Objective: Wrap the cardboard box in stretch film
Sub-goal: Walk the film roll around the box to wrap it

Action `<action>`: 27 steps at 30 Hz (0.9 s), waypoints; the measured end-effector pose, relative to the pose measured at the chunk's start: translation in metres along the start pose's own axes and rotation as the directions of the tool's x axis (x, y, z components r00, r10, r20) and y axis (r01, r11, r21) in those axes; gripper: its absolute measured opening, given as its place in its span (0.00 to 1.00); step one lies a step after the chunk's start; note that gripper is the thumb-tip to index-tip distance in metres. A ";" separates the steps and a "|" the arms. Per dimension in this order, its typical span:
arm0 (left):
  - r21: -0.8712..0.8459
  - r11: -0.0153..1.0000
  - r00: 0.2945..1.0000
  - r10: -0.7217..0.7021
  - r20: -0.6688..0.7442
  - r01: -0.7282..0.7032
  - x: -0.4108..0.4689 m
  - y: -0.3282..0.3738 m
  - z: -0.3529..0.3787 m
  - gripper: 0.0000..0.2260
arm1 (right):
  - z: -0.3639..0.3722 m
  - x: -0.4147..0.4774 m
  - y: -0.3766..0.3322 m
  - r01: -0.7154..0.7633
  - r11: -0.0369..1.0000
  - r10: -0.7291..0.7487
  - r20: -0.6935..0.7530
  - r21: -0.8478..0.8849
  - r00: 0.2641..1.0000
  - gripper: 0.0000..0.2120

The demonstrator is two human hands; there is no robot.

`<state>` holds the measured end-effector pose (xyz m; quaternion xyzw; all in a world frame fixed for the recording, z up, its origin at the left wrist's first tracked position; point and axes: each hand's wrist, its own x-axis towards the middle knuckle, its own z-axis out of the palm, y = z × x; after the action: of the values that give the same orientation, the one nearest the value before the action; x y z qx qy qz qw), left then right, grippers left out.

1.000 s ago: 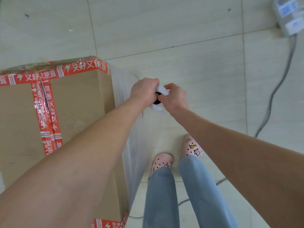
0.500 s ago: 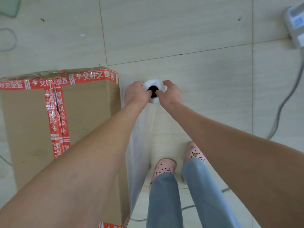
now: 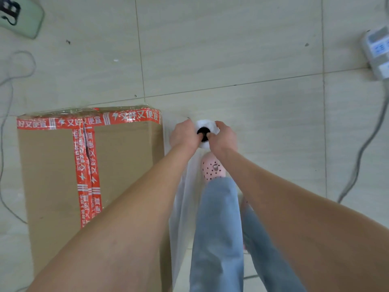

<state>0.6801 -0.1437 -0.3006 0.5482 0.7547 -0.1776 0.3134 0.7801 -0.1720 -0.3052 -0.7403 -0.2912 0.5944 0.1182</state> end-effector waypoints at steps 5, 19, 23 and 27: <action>0.188 0.936 0.953 0.302 0.016 -0.299 0.005 0.006 -0.008 0.15 | 0.000 0.004 -0.002 -0.097 0.987 0.099 -0.010 0.127 0.995 0.23; 0.252 0.890 0.924 0.379 0.053 -0.380 0.060 0.011 -0.041 0.06 | 0.010 0.035 -0.048 0.028 0.999 -0.032 -0.113 -0.035 0.993 0.14; 0.162 0.970 0.983 0.179 0.029 -0.182 0.074 0.007 -0.061 0.06 | 0.014 0.047 -0.071 0.022 0.999 -0.026 -0.110 -0.035 0.994 0.19; 0.195 0.953 0.973 0.223 0.053 -0.230 0.078 0.004 -0.069 0.10 | 0.022 0.040 -0.069 -0.194 0.972 0.198 -0.019 0.130 0.980 0.26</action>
<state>0.6487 -0.0443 -0.3018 0.6571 0.6603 -0.2240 0.2865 0.7444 -0.0973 -0.3070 -0.7656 -0.1762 0.6088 0.1108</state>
